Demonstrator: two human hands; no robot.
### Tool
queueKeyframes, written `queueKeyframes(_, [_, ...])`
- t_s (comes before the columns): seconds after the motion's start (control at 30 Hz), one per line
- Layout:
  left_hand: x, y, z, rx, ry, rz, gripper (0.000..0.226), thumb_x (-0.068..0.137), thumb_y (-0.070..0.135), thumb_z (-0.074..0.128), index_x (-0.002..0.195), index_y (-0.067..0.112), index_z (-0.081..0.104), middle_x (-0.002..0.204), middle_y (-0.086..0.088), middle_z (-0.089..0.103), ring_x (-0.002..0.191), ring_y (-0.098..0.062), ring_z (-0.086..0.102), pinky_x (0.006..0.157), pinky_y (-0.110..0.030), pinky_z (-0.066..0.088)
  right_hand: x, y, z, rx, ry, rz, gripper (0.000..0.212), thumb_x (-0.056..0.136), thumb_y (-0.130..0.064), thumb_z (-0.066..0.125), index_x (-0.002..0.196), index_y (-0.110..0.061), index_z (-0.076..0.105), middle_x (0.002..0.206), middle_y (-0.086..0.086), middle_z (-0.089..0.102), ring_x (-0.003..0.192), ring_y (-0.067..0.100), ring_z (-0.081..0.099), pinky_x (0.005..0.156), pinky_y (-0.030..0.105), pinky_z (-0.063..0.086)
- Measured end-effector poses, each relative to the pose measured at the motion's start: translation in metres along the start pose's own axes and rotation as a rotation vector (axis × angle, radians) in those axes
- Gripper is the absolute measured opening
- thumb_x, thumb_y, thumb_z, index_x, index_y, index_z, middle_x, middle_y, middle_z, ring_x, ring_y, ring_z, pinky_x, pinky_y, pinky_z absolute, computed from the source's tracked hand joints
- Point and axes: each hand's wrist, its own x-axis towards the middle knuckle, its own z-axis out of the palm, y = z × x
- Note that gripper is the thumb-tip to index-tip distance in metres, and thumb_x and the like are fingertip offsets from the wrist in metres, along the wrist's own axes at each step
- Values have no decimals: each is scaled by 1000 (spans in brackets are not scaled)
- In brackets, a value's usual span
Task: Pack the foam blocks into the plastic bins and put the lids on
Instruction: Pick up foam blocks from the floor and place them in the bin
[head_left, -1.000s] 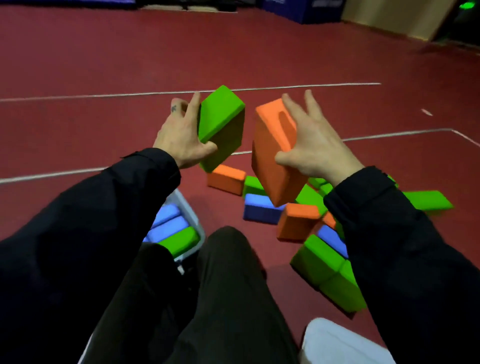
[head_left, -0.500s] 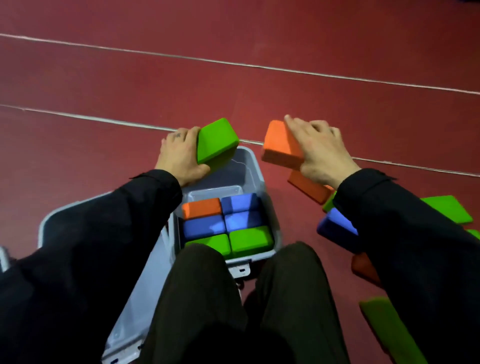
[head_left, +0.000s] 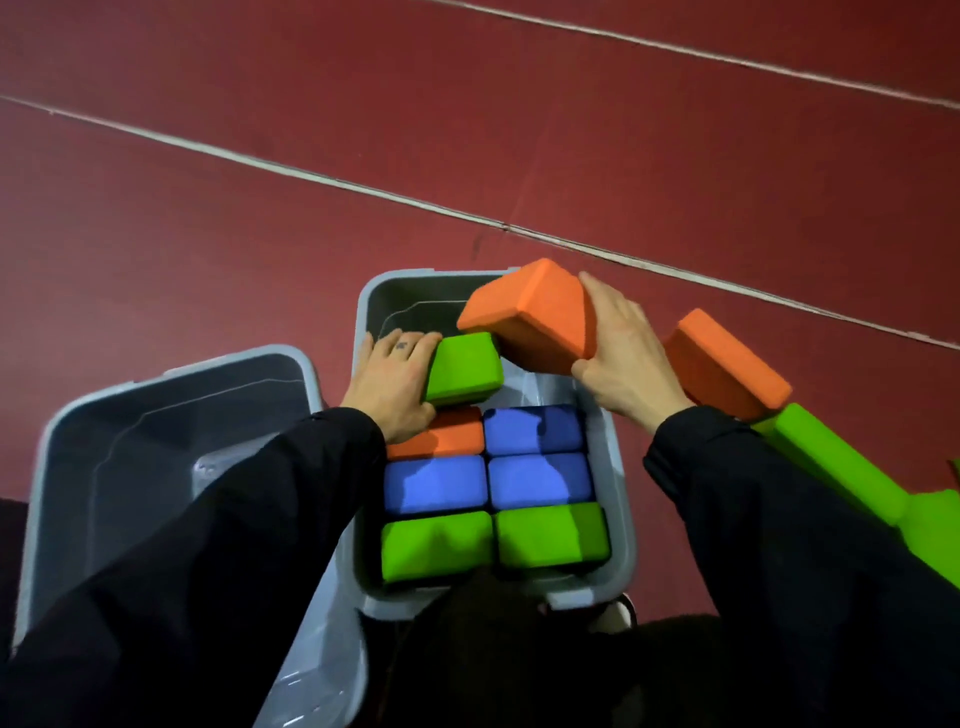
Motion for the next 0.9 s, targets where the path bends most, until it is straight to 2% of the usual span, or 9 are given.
queueKeyframes(0.1, [15,-8,29,53,-67,-33,96,64,28,72,150,22,29,143,-10,43,140,-43,32,117,-62,21,22,15,22,-44,-66,-41,95,76,-4,67,159,-19,24,158,8,37,142,33,36,115,45,34])
queueKeyframes(0.2, [28,-10,44,126,-64,-90,89,65,24,68,147,22,33,134,-14,49,129,-40,43,113,-60,28,38,27,38,-98,-114,-33,98,73,-13,73,158,-21,24,153,10,40,134,36,41,108,46,40])
queueKeyframes(0.3, [33,-15,51,183,-102,-110,83,69,20,65,145,18,35,131,-15,55,121,-39,51,104,-51,40,46,33,49,-139,-117,-41,97,71,-16,74,156,-21,27,147,10,45,127,37,46,104,46,41])
queueKeyframes(0.37, [32,-20,55,215,-152,-124,85,69,21,70,145,17,33,130,-15,54,118,-38,54,94,-46,46,48,35,54,-215,-80,-103,92,69,-13,70,153,-20,33,144,9,49,126,36,48,107,46,38])
queueKeyframes(0.47, [30,-30,66,320,-178,-115,82,70,21,70,144,14,33,125,-17,56,108,-39,57,88,-46,47,53,38,61,-296,-90,-198,88,66,-9,65,149,-19,40,140,7,53,127,34,48,114,43,29])
queueKeyframes(0.67, [34,-35,73,424,-121,-43,84,69,26,63,148,14,35,125,-20,54,102,-39,54,82,-46,42,57,49,100,-353,-320,-246,92,69,-5,66,155,-17,35,144,10,48,133,34,44,121,43,23])
queueKeyframes(0.8, [38,-32,75,430,-129,-46,104,60,36,66,154,15,27,125,-18,53,105,-38,52,90,-46,39,62,50,129,-343,-365,-243,92,73,1,64,158,-13,30,157,14,38,150,38,25,127,50,7])
queueKeyframes(0.83, [39,-33,78,420,-131,-50,107,61,37,66,155,13,24,126,-18,53,109,-38,52,97,-49,38,64,51,136,-349,-378,-229,94,74,1,63,160,-11,26,160,16,33,153,38,20,127,50,4])
queueKeyframes(0.9, [43,-32,86,361,-156,-73,109,66,39,65,158,11,13,141,-20,46,129,-41,44,114,-56,27,63,51,146,-353,-414,-175,97,77,-8,64,162,-11,16,167,18,19,156,39,6,127,51,-1])
